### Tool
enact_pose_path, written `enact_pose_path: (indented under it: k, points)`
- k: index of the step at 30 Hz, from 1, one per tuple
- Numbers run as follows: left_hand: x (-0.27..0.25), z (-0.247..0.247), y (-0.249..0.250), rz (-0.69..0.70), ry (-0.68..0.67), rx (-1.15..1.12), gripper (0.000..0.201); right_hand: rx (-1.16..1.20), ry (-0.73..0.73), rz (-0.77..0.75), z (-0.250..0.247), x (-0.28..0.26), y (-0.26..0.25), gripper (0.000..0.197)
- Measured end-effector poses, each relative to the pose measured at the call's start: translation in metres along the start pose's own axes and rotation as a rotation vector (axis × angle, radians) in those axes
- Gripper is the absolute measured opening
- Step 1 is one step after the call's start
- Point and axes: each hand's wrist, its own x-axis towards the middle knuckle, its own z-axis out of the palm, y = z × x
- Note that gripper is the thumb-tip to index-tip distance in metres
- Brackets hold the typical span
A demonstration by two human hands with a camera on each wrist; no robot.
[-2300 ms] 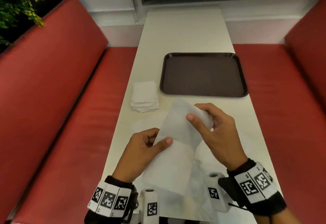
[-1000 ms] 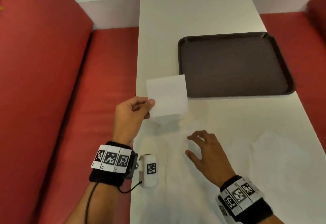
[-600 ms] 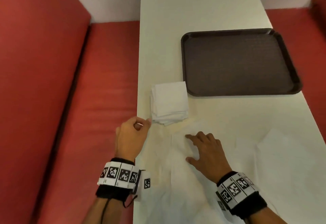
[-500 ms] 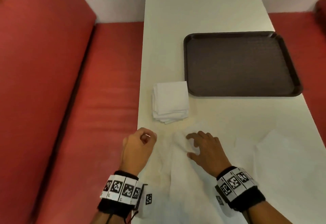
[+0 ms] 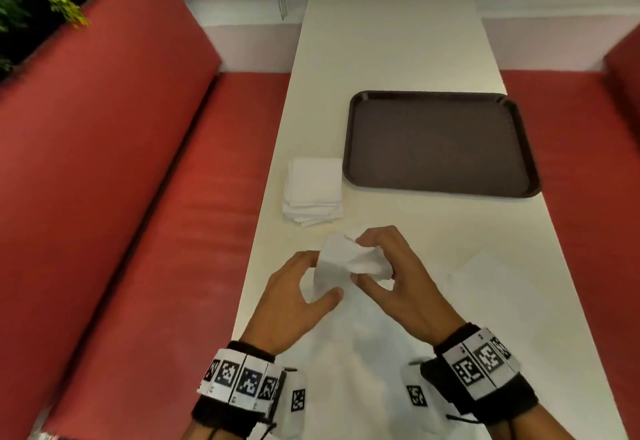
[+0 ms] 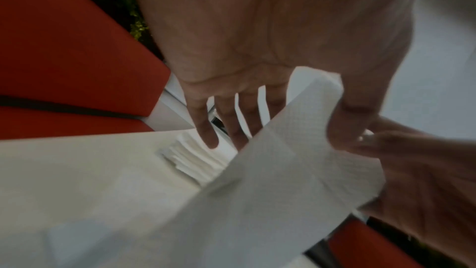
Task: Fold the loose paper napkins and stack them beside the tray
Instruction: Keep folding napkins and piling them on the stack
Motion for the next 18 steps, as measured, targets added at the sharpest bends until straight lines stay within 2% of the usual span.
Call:
enact_pose_path:
  k: [3, 5, 6, 9, 11, 13, 16, 18]
  points:
    - [-0.005, 0.007, 0.030, -0.028, 0.074, -0.204, 0.016, 0.070, 0.071, 0.053, -0.021, -0.014, -0.012, 0.063]
    - [-0.009, 0.011, 0.050, -0.037, 0.111, -0.358, 0.016, 0.222, 0.131, 0.156, -0.035, -0.022, -0.023, 0.077]
    - [-0.012, 0.013, 0.060, -0.037, 0.114, -0.436, 0.019, 0.299, 0.163, 0.211, -0.044, -0.026, -0.027, 0.078]
    - [-0.020, 0.019, 0.085, -0.021, 0.111, -0.591, 0.020, 0.437, 0.171, 0.301, -0.067, -0.040, -0.040, 0.059]
    - [-0.025, 0.023, 0.097, 0.004, 0.111, -0.642, 0.019, 0.488, 0.128, 0.271, -0.077, -0.049, -0.045, 0.043]
    - [-0.030, 0.025, 0.107, 0.022, 0.103, -0.658, 0.019, 0.514, 0.123, 0.229, -0.084, -0.056, -0.048, 0.037]
    - [-0.038, 0.025, 0.121, 0.055, 0.076, -0.628, 0.023, 0.453, 0.199, 0.152, -0.091, -0.062, -0.055, 0.024]
    - [-0.043, 0.023, 0.127, 0.095, 0.077, -0.597, 0.024, 0.461, 0.247, 0.129, -0.094, -0.065, -0.060, 0.022]
